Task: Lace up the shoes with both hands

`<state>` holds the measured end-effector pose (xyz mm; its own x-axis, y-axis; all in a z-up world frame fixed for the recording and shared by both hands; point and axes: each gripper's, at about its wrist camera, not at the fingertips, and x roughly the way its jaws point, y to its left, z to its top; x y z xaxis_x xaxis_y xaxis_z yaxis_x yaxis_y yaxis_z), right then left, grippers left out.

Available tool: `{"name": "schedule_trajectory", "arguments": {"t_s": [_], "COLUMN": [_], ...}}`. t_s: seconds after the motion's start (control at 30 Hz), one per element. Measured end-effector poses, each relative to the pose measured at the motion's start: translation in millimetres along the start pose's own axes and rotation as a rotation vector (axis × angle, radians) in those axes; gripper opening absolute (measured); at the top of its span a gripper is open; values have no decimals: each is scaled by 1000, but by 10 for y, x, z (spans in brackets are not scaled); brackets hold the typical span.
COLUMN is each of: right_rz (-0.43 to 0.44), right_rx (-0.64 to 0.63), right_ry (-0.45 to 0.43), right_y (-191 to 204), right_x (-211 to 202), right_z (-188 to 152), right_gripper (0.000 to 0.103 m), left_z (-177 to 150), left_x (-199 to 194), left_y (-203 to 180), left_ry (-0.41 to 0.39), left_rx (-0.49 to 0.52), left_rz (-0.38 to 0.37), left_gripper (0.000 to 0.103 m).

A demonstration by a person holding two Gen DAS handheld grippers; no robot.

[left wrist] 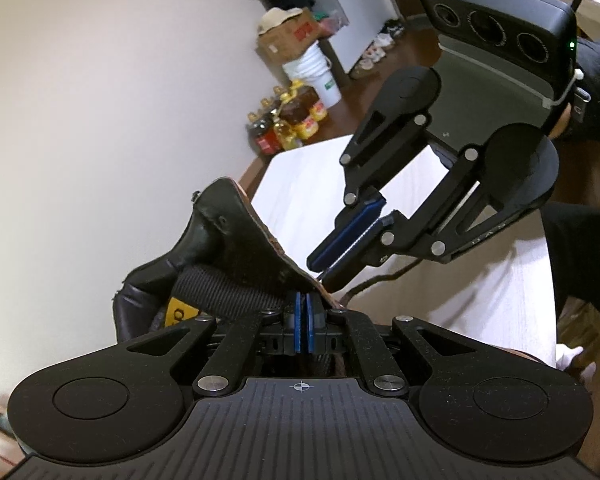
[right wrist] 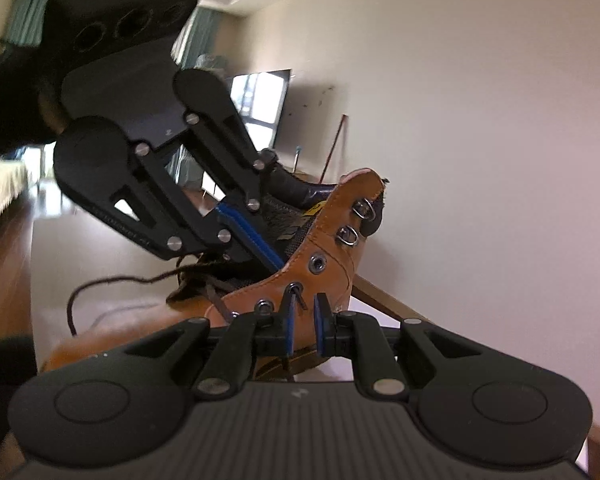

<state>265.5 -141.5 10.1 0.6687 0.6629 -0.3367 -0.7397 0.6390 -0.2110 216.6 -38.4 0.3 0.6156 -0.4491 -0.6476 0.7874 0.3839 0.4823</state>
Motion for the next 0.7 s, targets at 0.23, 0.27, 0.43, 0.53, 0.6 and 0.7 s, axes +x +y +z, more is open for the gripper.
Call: {"name": "schedule_trajectory", "arguments": {"t_s": [0.23, 0.27, 0.43, 0.53, 0.6, 0.7], "right_rz": [48, 45, -50, -158, -238, -361], "right_rx": [7, 10, -11, 12, 19, 24], "right_ry": [9, 9, 52, 104, 154, 229], "right_y": [-50, -41, -34, -161, -244, -354], "right_x": [20, 5, -118, -291, -415, -622], "right_z": [16, 13, -46, -136, -210, -342], "right_gripper": [3, 3, 2, 2, 2, 2], "left_z": [-78, -80, -219, -307, -373, -459], "left_x": [-50, -56, -285, -430, -539, -686], "left_y": [8, 9, 8, 22, 27, -40], "left_ry": [-12, -13, -28, -44, -57, -54], "left_rx": [-34, -39, -102, -146, -183, -237], "left_rz": [-1, -1, 27, 59, 89, 134], "left_gripper": [5, 5, 26, 26, 26, 26]}}
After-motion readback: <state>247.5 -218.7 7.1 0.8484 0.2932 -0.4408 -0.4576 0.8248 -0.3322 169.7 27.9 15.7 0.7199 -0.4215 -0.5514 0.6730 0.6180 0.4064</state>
